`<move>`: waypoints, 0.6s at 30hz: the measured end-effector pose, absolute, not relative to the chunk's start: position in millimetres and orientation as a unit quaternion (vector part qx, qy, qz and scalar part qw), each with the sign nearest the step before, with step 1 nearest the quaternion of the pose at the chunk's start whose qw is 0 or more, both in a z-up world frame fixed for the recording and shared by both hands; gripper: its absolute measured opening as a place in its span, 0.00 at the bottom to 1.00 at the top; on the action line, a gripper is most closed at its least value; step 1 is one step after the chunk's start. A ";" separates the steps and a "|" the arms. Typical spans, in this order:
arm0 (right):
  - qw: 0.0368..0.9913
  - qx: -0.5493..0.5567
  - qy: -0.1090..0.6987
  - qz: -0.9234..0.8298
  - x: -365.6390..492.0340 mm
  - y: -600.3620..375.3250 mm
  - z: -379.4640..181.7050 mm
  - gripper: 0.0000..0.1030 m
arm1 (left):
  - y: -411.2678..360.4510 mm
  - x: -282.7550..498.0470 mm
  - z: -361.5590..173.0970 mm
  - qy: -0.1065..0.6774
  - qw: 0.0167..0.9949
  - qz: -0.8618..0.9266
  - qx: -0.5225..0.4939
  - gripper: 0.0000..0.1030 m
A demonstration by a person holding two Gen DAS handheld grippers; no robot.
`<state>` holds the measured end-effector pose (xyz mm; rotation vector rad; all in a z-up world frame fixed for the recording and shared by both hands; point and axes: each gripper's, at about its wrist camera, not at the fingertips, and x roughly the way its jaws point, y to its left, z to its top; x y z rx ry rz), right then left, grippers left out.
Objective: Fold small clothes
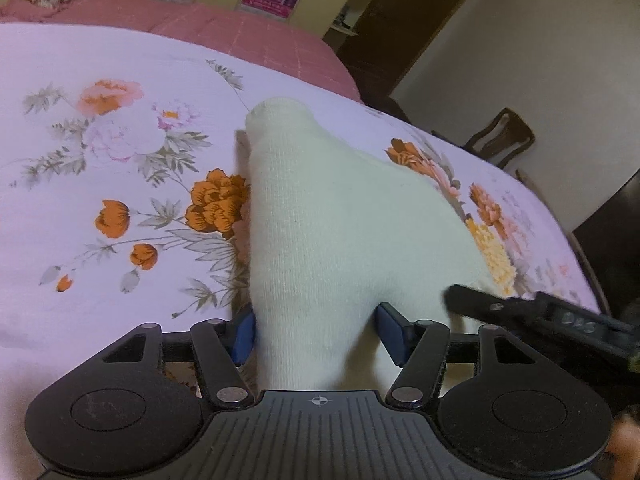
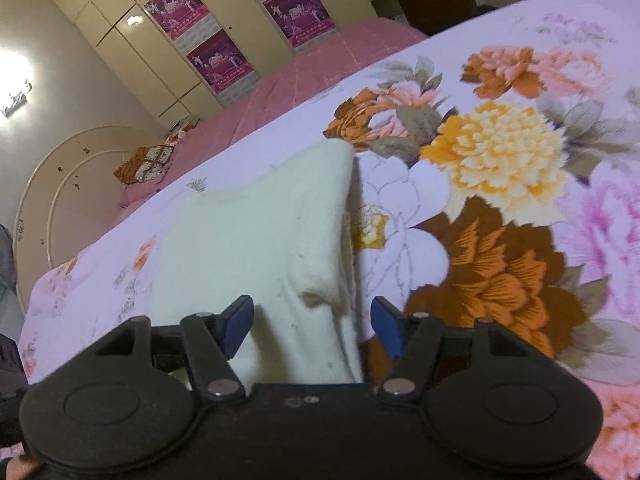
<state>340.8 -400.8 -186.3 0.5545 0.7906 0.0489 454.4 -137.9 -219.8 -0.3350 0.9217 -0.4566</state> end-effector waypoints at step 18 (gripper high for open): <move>0.900 0.266 0.339 0.070 340.7 -378.2 -168.4 0.31 | -126.8 441.6 -178.4 0.380 0.879 -0.226 -0.178 0.28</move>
